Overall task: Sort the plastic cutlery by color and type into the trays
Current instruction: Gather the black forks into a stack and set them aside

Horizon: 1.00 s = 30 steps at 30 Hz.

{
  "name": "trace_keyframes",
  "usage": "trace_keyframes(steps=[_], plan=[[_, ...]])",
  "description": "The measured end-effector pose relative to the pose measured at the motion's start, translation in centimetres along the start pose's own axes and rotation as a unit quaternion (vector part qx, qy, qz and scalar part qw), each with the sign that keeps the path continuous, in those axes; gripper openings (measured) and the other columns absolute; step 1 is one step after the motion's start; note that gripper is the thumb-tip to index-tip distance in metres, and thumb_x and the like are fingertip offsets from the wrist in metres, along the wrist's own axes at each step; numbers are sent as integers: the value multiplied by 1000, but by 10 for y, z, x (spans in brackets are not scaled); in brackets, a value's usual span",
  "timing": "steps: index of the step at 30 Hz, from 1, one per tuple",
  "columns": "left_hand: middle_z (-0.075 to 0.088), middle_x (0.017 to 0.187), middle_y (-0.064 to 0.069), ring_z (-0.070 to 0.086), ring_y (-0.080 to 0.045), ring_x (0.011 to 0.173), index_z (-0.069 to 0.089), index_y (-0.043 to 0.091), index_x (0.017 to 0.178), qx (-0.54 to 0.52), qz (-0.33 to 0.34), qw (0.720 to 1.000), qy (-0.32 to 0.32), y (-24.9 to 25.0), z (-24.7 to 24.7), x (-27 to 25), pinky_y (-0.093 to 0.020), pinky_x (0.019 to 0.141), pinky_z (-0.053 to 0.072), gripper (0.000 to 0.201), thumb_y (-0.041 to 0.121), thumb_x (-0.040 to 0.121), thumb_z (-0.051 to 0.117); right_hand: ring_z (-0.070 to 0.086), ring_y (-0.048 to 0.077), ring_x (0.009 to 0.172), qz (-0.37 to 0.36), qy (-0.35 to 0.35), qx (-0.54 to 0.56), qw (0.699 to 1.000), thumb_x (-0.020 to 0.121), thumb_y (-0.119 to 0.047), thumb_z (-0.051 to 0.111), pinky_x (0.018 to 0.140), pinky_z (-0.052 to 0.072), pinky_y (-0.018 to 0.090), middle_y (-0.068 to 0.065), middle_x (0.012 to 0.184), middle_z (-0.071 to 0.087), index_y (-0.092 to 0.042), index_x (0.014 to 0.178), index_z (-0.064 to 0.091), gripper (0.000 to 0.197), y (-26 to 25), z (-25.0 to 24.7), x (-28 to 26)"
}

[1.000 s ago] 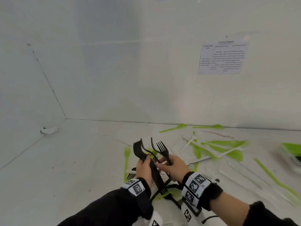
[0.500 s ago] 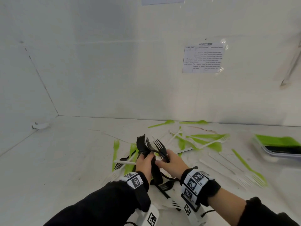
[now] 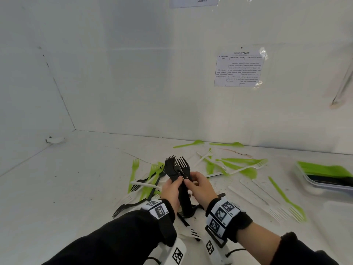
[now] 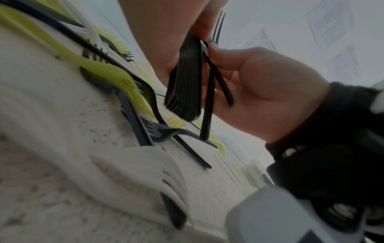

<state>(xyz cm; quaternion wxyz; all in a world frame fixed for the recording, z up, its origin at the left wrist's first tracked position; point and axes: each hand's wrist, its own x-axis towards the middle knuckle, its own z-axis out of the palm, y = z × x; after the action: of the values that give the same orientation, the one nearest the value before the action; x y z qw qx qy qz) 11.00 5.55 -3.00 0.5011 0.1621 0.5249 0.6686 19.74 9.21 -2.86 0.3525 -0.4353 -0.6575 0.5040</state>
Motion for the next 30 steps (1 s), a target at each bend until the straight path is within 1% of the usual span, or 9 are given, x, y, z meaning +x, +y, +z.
trace_keyframes(steps=[5, 8, 10, 12, 16, 21, 25, 28, 30], plan=[[60, 66, -12, 55, -27, 64, 57, 1, 98, -26, 3, 999, 40, -4, 2, 1, -35, 61, 47, 15, 10, 98, 46, 51, 5, 69, 3, 23, 53, 998, 94, -12, 48, 61, 40, 15, -6, 86, 58, -20, 98, 53, 10, 4, -2, -5], [65, 95, -22, 63, -33, 87, 59, -1, 110, -36, -29, 999, 27, -5, 4, 0, -39, 76, 52, 23, 12, 97, 47, 59, 13, 84, 8, -4, 25, 1000, 94, -13, 50, 76, 50, 24, -2, 92, 62, -20, 99, 55, 10, 5, -1, -6], [66, 99, -19, 65, -29, 88, 60, 1, 112, -16, -31, 999, 19, -6, 4, -3, -36, 73, 53, 22, 10, 95, 49, 62, 20, 96, 7, -16, -5, 1000, 92, -14, 52, 89, 51, 33, 4, 99, 63, -19, 98, 57, 9, 5, -2, -6], [67, 100, -19, 65, -28, 90, 60, 1, 113, 1, -22, 1000, 11, -8, 3, -4, -36, 73, 53, 22, 10, 95, 51, 62, 22, 99, 12, -21, -11, 1000, 93, -13, 50, 92, 50, 35, 5, 100, 63, -16, 99, 58, 10, 5, -3, -5], [66, 110, -21, 63, -33, 102, 60, 2, 114, 10, -10, 1000, 20, -10, 1, -6, -43, 84, 52, 23, 11, 94, 53, 60, 17, 92, 16, -35, 9, 999, 94, -12, 49, 82, 50, 25, 2, 96, 62, -13, 102, 56, 11, 4, -2, -2], [65, 106, -21, 63, -34, 96, 58, 3, 112, -6, -2, 1000, 25, -8, -6, -4, -37, 66, 53, 20, 11, 96, 50, 52, 3, 71, -1, -60, -24, 998, 95, -12, 49, 60, 38, 11, -10, 80, 55, -17, 102, 54, 11, 6, 0, 0], [53, 73, -9, 52, -21, 64, 57, 7, 97, -5, -8, 1000, 23, -6, -12, -3, -33, 58, 46, 12, 15, 97, 49, 53, 9, 82, -15, -4, -62, 998, 95, -6, 43, 65, 39, 12, -7, 91, 57, -13, 112, 55, 22, 6, 2, 1], [61, 81, -10, 58, -21, 70, 60, 9, 97, -9, -12, 1000, 4, -2, -14, -5, -34, 64, 48, 12, 13, 97, 48, 51, 9, 72, -4, -34, -74, 997, 95, -4, 40, 55, 39, 8, -7, 80, 53, -16, 100, 52, 18, 3, 6, -1], [67, 92, -14, 64, -25, 82, 61, 6, 103, 4, -12, 1000, 3, -1, -16, -5, -37, 71, 52, 14, 9, 95, 50, 50, 11, 75, 0, -55, -105, 993, 93, -4, 41, 63, 38, 16, -5, 80, 54, -13, 100, 56, 19, 2, 11, 0]])
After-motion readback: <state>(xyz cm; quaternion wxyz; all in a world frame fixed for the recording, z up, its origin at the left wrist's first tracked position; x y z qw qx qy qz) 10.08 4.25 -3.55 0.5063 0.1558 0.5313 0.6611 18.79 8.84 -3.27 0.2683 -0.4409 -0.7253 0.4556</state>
